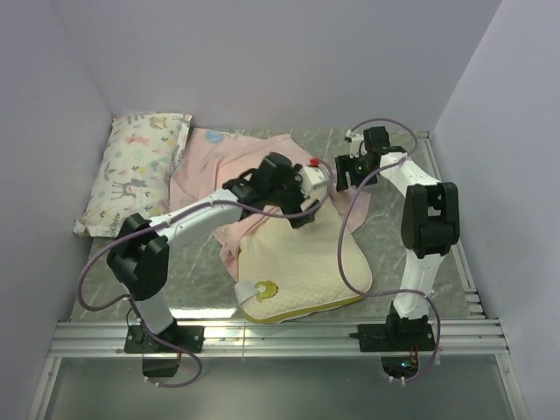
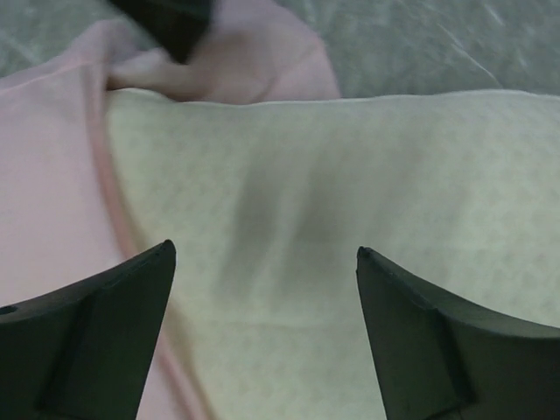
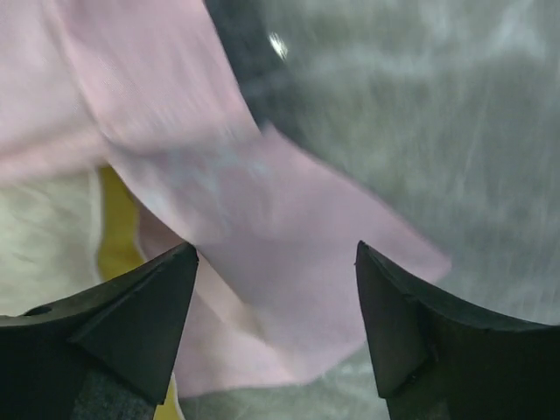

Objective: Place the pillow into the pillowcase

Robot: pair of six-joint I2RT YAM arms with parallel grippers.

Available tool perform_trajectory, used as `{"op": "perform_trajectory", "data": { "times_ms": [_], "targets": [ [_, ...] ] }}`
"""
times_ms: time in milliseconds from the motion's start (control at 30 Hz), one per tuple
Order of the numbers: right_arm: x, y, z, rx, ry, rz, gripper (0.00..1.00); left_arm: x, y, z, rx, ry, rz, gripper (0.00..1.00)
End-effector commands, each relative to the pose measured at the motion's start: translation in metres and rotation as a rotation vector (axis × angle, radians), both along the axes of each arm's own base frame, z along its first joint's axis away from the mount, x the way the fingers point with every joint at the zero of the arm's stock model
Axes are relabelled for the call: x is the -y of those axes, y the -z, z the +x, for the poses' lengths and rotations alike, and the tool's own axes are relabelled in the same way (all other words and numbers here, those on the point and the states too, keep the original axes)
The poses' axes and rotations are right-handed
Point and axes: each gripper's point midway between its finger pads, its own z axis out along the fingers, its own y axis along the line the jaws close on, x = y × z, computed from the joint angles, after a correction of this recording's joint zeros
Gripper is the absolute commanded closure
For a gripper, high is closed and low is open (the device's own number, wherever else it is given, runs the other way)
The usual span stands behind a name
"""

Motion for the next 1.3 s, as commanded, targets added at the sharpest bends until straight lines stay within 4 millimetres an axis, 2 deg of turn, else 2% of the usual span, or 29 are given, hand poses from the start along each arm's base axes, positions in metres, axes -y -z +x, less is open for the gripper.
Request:
{"op": "perform_trajectory", "data": {
  "times_ms": [0, 33, 67, 100, 167, 200, 233, 300, 367, 400, 467, 500, 533, 600, 633, 667, 700, 733, 767, 800, 833, 900, 933, 967, 1000, 1100, 1167, 1200, 1267],
  "targets": [
    [-0.024, -0.006, 0.011, 0.002, -0.116, 0.082, 0.24, 0.025, 0.002, -0.008, 0.052, 0.012, 0.011, 0.08],
    [-0.029, 0.002, 0.004, -0.051, -0.14, 0.113, 0.34, 0.026, 0.009, -0.005, 0.022, -0.013, 0.024, 0.08],
    [-0.03, 0.005, 0.0, -0.069, -0.152, 0.118, 0.38, 0.026, 0.019, -0.002, -0.034, -0.073, 0.032, 0.08],
    [-0.031, 0.009, -0.005, -0.088, -0.167, 0.125, 0.4, 0.026, 0.039, -0.001, -0.085, -0.099, 0.069, 0.09],
    [-0.033, 0.018, -0.02, -0.126, -0.193, 0.137, 0.41, 0.022, 0.059, -0.001, -0.155, -0.18, 0.079, 0.09],
    [-0.034, 0.021, -0.025, -0.138, -0.204, 0.136, 0.39, 0.013, 0.081, -0.003, -0.179, -0.225, 0.117, 0.09],
    [-0.034, 0.026, -0.034, -0.162, -0.213, 0.133, 0.33, 0.012, 0.089, -0.003, -0.217, -0.276, 0.105, 0.1],
    [-0.035, 0.031, -0.041, -0.184, -0.226, 0.137, 0.32, 0.001, 0.113, -0.007, -0.261, -0.331, 0.139, 0.13],
    [-0.034, 0.032, -0.049, -0.208, -0.237, 0.136, 0.34, -0.004, 0.123, -0.006, -0.3, -0.375, 0.132, 0.21],
    [-0.033, 0.034, -0.05, -0.21, -0.238, 0.13, 0.53, -0.005, 0.13, -0.004, -0.32, -0.395, 0.135, 0.25],
    [-0.033, 0.038, -0.056, -0.233, -0.242, 0.13, 0.8, -0.012, 0.134, 0.006, -0.378, -0.445, 0.12, 0.48],
    [-0.033, 0.037, -0.059, -0.246, -0.248, 0.137, 1.0, -0.013, 0.134, 0.014, -0.39, -0.469, 0.107, 0.58],
    [-0.033, 0.033, -0.067, -0.267, -0.248, 0.147, 1.0, -0.015, 0.133, 0.021, -0.404, -0.483, 0.092, 0.83],
    [-0.038, 0.02, -0.078, -0.265, -0.258, 0.192, 1.0, -0.034, 0.122, 0.051, -0.394, -0.565, 0.061, 1.0],
    [-0.041, 0.005, -0.09, -0.248, -0.262, 0.216, 1.0, -0.041, 0.114, 0.063, -0.383, -0.597, 0.037, 1.0],
    [-0.044, -0.002, -0.099, -0.253, -0.265, 0.241, 1.0, -0.061, 0.105, 0.086, -0.371, -0.675, 0.005, 1.0],
    [-0.047, -0.009, -0.11, -0.26, -0.274, 0.26, 1.0, -0.068, 0.085, 0.102, -0.335, -0.705, -0.04, 1.0],
    [-0.051, -0.016, -0.136, -0.292, -0.289, 0.285, 1.0, -0.076, 0.073, 0.114, -0.312, -0.736, -0.064, 1.0],
    [-0.052, -0.018, -0.15, -0.307, -0.306, 0.287, 1.0, -0.094, 0.051, 0.135, -0.264, -0.795, -0.105, 1.0],
    [-0.054, -0.019, -0.165, -0.325, -0.319, 0.295, 1.0, -0.1, 0.039, 0.144, -0.238, -0.816, -0.132, 1.0],
    [-0.057, -0.023, -0.195, -0.372, -0.339, 0.317, 1.0, -0.105, 0.028, 0.151, -0.211, -0.821, -0.145, 1.0],
    [-0.059, -0.022, -0.223, -0.408, -0.385, 0.33, 1.0, -0.116, 0.005, 0.166, -0.139, -0.857, -0.175, 1.0],
    [-0.06, -0.022, -0.246, -0.449, -0.424, 0.335, 1.0, -0.117, 0.001, 0.169, -0.123, -0.86, -0.18, 1.0],
    [-0.061, -0.02, -0.253, -0.462, -0.431, 0.335, 1.0, -0.115, -0.001, 0.169, -0.118, -0.859, -0.186, 1.0],
    [-0.062, -0.019, -0.256, -0.468, -0.436, 0.335, 1.0, -0.113, 0.007, 0.168, -0.132, -0.854, -0.18, 1.0],
    [-0.07, -0.013, -0.25, -0.479, -0.409, 0.356, 1.0, -0.1, 0.034, 0.156, -0.198, -0.84, -0.165, 1.0],
    [-0.083, -0.018, -0.241, -0.478, -0.389, 0.403, 1.0, -0.091, 0.045, 0.144, -0.24, -0.833, -0.181, 1.0],
    [-0.09, -0.021, -0.232, -0.435, -0.394, 0.41, 1.0, -0.087, 0.046, 0.139, -0.261, -0.822, -0.197, 1.0],
    [-0.11, -0.032, -0.229, -0.418, -0.407, 0.424, 1.0, -0.082, 0.04, 0.134, -0.304, -0.824, -0.254, 1.0]
  ]
}}
